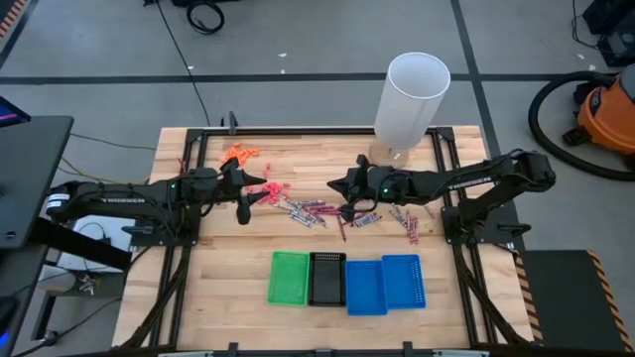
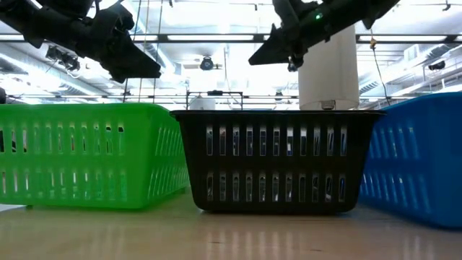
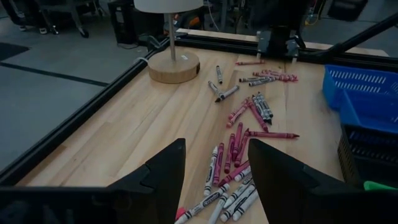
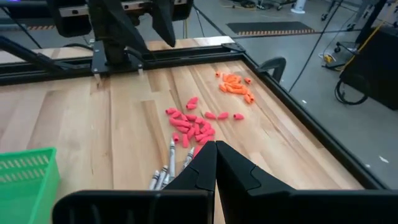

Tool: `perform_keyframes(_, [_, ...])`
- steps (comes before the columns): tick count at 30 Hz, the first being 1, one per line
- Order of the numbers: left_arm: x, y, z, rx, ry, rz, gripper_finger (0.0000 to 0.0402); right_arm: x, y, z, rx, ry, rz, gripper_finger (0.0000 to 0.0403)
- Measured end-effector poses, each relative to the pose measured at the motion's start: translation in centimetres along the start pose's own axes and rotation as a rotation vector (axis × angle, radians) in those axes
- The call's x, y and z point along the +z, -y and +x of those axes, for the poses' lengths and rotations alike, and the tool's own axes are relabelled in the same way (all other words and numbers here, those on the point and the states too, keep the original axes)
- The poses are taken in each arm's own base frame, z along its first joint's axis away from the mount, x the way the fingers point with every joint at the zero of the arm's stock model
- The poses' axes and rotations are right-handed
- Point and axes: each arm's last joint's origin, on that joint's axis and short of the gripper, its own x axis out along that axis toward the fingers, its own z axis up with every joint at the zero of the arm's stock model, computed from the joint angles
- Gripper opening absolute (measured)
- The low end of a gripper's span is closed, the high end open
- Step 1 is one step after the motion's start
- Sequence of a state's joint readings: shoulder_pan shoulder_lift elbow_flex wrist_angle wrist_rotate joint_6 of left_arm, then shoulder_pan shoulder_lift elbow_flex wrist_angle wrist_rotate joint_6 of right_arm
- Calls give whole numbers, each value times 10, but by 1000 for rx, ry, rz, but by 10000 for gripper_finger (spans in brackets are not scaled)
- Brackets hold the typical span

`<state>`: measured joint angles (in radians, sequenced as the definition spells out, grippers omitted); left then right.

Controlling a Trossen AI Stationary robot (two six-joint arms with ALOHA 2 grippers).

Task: Sort crayons
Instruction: Put the black crayon into the left blue bin

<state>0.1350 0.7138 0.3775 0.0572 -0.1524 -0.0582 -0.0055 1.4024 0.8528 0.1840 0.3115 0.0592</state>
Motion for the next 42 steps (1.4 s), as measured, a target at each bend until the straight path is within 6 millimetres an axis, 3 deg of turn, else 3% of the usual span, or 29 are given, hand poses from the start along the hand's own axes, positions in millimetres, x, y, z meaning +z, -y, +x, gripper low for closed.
perform_keyframes(10, [-4, 16, 12, -162, -23, 20, 188, -16, -10, 26, 50, -74, 7, 16])
perform_keyframes(16, [-13, 28, 23, -209, -64, 113, 188, -13, -19, 35, 86, -119, -15, 27])
perform_keyframes(27, [-21, 46, 27, -201, -148, 90, 181, -3, -28, 47, 96, -194, -55, 73])
perform_keyframes(35, [-7, 71, 30, -176, -245, 177, 164, 11, -30, 51, 88, -235, -78, 80])
perform_keyframes(42, [-10, 81, 24, -218, -268, 179, 162, 17, -34, 46, 70, -289, -101, 80])
